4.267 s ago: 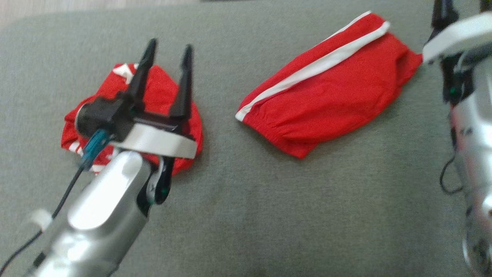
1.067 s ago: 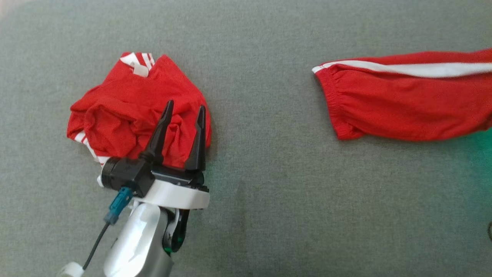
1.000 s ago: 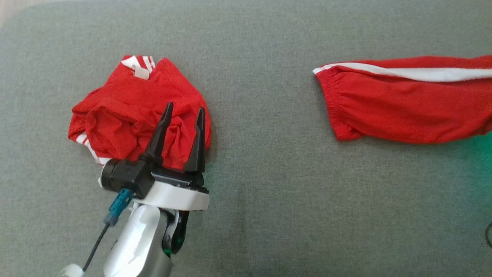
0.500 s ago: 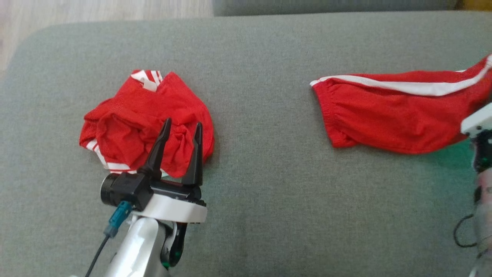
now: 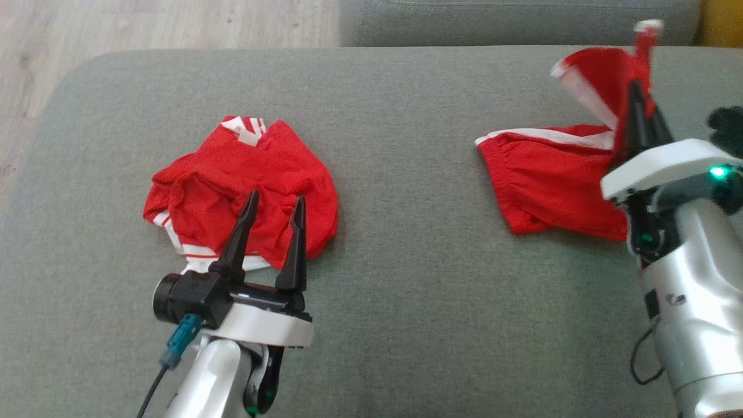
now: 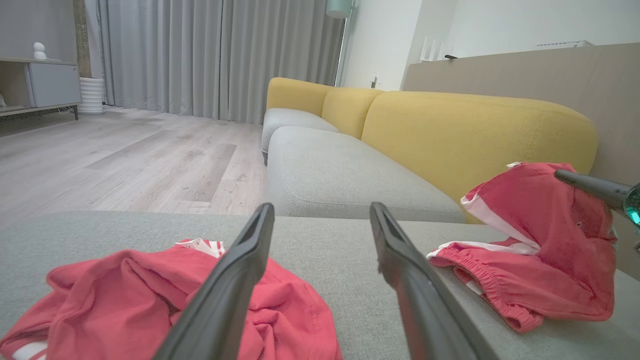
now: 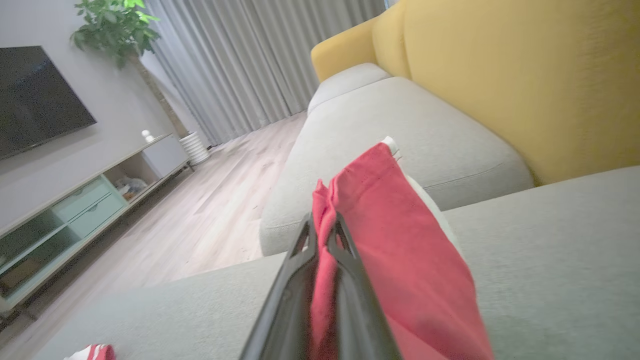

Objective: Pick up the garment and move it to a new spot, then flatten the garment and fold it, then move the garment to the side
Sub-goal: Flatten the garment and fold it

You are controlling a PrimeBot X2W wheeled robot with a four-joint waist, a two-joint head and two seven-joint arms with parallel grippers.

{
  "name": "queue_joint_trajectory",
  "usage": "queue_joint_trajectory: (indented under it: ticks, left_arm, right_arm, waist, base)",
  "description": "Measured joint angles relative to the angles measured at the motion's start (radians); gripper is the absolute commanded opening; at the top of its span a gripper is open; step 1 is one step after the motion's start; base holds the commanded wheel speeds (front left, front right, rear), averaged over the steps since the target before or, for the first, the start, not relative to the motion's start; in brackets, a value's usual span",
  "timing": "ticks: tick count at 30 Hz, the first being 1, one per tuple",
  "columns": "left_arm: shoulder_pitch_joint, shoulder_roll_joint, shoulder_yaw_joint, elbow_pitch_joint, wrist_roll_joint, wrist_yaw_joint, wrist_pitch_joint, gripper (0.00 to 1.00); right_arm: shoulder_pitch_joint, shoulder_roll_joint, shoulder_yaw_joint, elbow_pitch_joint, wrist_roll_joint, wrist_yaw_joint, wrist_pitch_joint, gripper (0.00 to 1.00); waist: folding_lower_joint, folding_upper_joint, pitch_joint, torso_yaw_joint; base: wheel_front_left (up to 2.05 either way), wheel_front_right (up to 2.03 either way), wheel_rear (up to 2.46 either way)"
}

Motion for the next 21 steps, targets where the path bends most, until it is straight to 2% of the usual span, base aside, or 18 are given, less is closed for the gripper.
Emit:
queue_joint_trajectory:
  ticks: [13,20,21]
  left_arm:
    - [-0.003,-0.002,-0.013,-0.015,-0.021,0.014,-0.001,1.0]
    - [-0.003,-0.004,-0.014,-0.015,-0.021,0.017,-0.001,1.0]
    - [-0.003,-0.004,-0.014,-0.016,-0.021,0.017,-0.001,1.0]
  right_arm:
    - [0.048,0.0,0.322,-0.041,0.097,0.0,-0.007,0.0]
    - [0.076,-0.016,0.454,0.025,0.106,0.0,0.029,0.0]
    - [0.077,-0.018,0.464,0.041,0.109,0.0,0.036,0.42]
  waist:
    - [0.0,0.0,0.011,0.054]
    - [-0.0001,0.0,0.02,0.052]
    - [0.0,0.0,0.023,0.049]
  base:
    - [0.0,0.0,0.0]
    - [0.0,0.0,0.0]
    - [0.0,0.0,0.0]
